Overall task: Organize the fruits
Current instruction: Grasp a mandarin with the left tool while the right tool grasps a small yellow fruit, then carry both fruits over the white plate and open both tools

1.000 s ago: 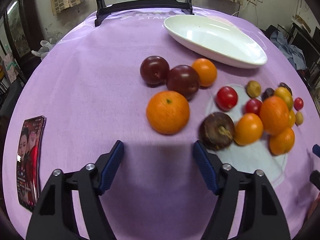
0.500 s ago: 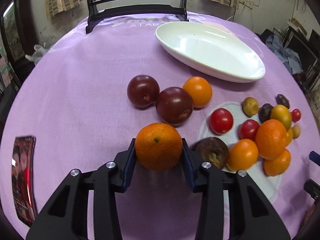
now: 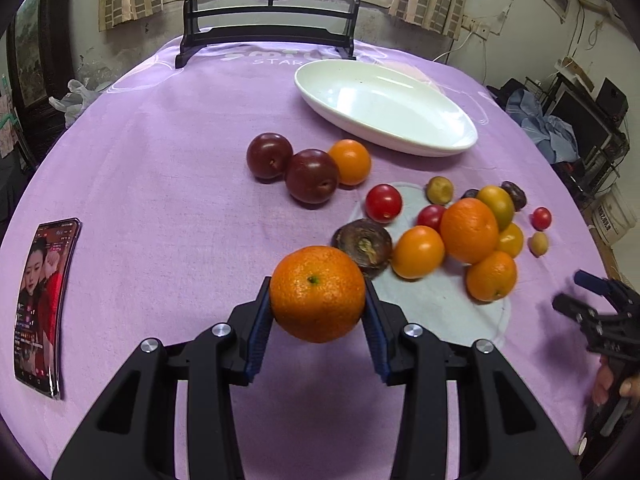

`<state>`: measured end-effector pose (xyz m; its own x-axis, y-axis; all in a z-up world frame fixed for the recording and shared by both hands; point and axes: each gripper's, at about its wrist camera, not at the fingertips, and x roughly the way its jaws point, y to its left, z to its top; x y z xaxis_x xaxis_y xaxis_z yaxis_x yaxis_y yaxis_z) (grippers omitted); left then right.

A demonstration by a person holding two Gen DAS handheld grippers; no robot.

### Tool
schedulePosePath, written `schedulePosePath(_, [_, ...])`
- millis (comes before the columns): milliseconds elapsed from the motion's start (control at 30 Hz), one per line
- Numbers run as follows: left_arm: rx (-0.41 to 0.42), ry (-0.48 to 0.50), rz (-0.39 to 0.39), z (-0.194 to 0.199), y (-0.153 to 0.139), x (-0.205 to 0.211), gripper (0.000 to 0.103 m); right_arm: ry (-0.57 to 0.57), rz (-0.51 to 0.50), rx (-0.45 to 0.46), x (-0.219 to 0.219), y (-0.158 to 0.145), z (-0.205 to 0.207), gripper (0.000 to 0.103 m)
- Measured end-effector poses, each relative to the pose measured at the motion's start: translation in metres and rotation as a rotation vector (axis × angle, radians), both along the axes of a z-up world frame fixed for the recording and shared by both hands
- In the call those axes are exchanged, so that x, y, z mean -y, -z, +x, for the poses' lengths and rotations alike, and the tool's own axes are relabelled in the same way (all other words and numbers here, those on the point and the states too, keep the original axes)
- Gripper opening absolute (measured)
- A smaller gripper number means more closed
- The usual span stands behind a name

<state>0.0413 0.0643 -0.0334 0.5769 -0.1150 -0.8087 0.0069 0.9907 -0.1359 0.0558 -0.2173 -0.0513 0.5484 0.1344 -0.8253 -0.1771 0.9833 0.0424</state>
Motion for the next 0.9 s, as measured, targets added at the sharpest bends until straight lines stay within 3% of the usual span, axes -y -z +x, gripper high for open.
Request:
schedulePosePath(200, [0.018,0.008,0.001,-0.011,-0.006,0.003,0.041,0.001,-0.016,-0.069,-0.005,0.010,0.036,0.044])
schedulePosePath(400, [0.015,0.008,0.012,-0.012,-0.005,-0.003,0.041,0.010,-0.032,-0.061,-0.008,0.011,0.054,0.043])
schedulePosePath(433, [0.013,0.009,0.015,-0.011,-0.005,-0.003,0.041,0.012,-0.042,-0.057,-0.009,0.011,0.055,0.040])
schedulePosePath(467, [0.011,0.011,0.018,-0.010,-0.005,-0.004,0.041,0.015,-0.051,-0.054,-0.010,0.010,0.055,0.027])
schedulePosePath(667, [0.015,0.046,0.037,0.005,-0.016,-0.002,0.041,-0.001,-0.003,-0.009,-0.012,-0.006,0.052,0.025])
schedulePosePath(800, [0.052,0.087,0.049,0.040,-0.039,0.008,0.041,-0.096,0.046,0.082,-0.033,-0.042,0.056,0.025])
schedulePosePath(900, [0.055,0.081,0.065,0.088,-0.048,0.019,0.041,-0.149,0.046,0.132,-0.057,-0.060,0.080,0.025])
